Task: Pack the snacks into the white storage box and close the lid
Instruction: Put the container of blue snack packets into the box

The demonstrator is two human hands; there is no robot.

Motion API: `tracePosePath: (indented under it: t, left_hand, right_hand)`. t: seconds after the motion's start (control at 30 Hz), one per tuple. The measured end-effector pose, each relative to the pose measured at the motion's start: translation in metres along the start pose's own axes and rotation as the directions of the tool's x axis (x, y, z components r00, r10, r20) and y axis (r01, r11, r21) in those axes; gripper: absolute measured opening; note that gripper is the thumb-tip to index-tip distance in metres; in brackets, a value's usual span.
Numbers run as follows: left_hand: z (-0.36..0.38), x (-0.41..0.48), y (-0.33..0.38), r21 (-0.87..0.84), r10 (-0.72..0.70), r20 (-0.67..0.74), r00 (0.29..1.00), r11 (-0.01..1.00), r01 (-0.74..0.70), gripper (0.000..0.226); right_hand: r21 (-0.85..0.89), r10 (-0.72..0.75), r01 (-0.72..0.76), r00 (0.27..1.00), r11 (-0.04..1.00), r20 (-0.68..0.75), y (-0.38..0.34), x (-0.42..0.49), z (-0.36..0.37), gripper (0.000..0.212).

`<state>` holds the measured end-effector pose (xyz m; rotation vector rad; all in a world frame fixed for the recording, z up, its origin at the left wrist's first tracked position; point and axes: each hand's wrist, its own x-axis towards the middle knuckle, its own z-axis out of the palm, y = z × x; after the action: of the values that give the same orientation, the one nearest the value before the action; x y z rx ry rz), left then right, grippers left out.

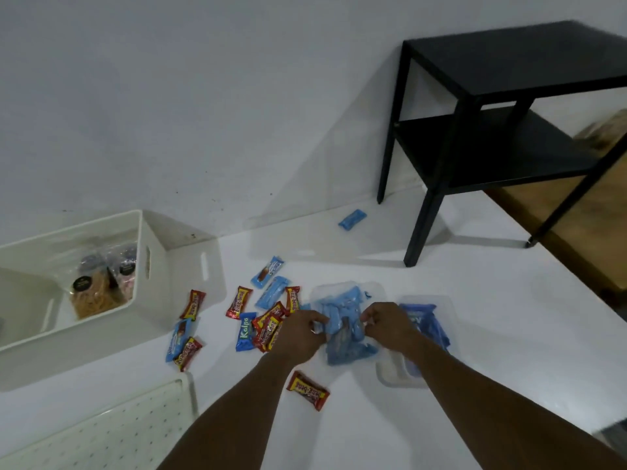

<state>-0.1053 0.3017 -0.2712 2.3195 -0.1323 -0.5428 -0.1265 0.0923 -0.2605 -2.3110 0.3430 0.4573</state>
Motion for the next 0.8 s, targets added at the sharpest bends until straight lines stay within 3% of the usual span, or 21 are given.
tracePosePath:
  t: [0.1,0.27,0.43,0.57,0.63,0.7,0.8]
  left_hand:
    - [0.008,0.013,0.044,-0.026,0.084,-0.035,0.996,0.996,-0.085,0.033]
    - [0.050,0.025,0.100,-0.075,0.175,0.023,0.984,0.982,-0.173,0.032]
    - [0.098,0.024,0.109,-0.055,0.168,0.153,0.974,0.985,-0.162,0.034]
    - [0.111,0.017,0.103,-0.081,0.174,0.177,0.969,0.984,-0.162,0.045]
    - [0.112,0.015,0.102,-0.188,0.109,0.292,0.950,0.981,-0.055,0.058]
    - [0.112,0.010,0.104,-0.331,0.022,0.464,0.885,0.932,0.150,0.074]
    - [0.110,0.008,0.102,-0.370,0.014,0.475,0.880,0.910,0.186,0.082]
  right_hand:
    - [0.090,0.034,-0.027,0.996,0.996,-0.082,0.014,-0.008,-0.048,0.011]
    - [0.131,0.135,-0.116,0.979,0.985,-0.152,0.059,-0.024,-0.104,0.013]
    - [0.154,0.225,-0.207,0.969,0.966,-0.106,0.111,-0.041,-0.108,0.013]
    - [0.200,0.169,-0.148,0.981,0.968,-0.094,0.130,-0.050,-0.091,0.019]
    - [0.314,0.162,-0.127,0.983,0.941,-0.086,0.131,-0.053,-0.085,0.017]
    - [0.427,0.166,-0.123,0.984,0.896,-0.064,0.129,-0.056,-0.080,0.018]
    - [0.461,0.147,-0.103,0.987,0.882,-0.061,0.119,-0.056,-0.078,0.021]
